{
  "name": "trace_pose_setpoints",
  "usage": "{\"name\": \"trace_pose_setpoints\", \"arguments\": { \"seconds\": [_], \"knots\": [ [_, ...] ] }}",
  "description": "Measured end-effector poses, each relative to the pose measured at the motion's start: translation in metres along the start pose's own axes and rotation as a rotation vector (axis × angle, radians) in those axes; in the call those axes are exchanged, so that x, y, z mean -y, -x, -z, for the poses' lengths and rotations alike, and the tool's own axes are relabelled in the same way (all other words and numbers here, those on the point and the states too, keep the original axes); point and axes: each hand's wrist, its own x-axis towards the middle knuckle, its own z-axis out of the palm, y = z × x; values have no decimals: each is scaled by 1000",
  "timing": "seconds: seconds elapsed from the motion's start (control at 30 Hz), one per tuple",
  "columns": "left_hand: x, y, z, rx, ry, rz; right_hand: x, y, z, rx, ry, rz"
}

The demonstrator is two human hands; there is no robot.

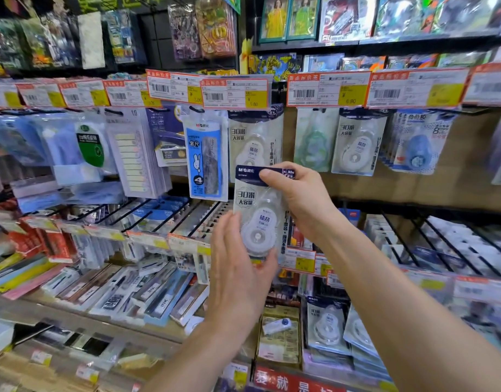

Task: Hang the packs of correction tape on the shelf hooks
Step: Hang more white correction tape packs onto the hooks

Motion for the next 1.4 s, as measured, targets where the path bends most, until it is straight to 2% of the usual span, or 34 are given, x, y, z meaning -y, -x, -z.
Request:
{"name": "trace_pose_setpoints", "arguments": {
  "seconds": [0.17, 0.3, 0.63, 0.83, 1.07, 1.27, 1.4],
  "knots": [
    [-1, -2, -4, 86, 35, 50, 3, -4, 1, -35, 54, 43],
    [9, -1, -8, 212, -69, 108, 14, -15, -1, -71, 64, 104],
    [35, 2, -18, 342, -309, -89, 45, -52, -17, -90, -40, 224],
    [39, 2, -19, 330, -355, -108, 45, -77, -30, -115, 16, 323],
    [36, 4, -18, 311, -356, -120, 40, -85, -39, -70, 104, 305],
    [35, 5, -18, 304, -357, -120, 44, -87, -44, -79, 274, 275],
    [35, 5, -18, 299, -351, -122, 45, -89, -44, -105, 287, 235]
  ]
}}
